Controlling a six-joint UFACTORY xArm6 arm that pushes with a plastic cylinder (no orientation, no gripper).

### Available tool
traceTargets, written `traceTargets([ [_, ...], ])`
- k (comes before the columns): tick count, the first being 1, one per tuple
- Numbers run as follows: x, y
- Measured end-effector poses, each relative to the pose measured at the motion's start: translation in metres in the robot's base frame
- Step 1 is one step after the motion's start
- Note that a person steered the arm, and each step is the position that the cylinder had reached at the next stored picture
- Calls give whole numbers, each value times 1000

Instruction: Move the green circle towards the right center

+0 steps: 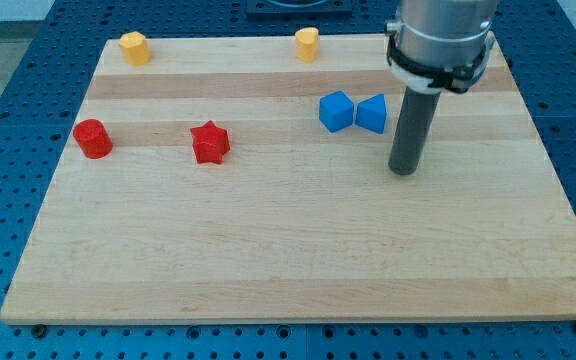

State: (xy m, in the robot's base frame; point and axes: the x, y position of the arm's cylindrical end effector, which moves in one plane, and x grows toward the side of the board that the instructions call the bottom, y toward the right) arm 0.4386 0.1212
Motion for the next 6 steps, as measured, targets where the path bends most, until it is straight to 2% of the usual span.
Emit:
traceTargets([
  [2, -20, -71],
  [5, -20, 25],
  [6, -26, -4],
])
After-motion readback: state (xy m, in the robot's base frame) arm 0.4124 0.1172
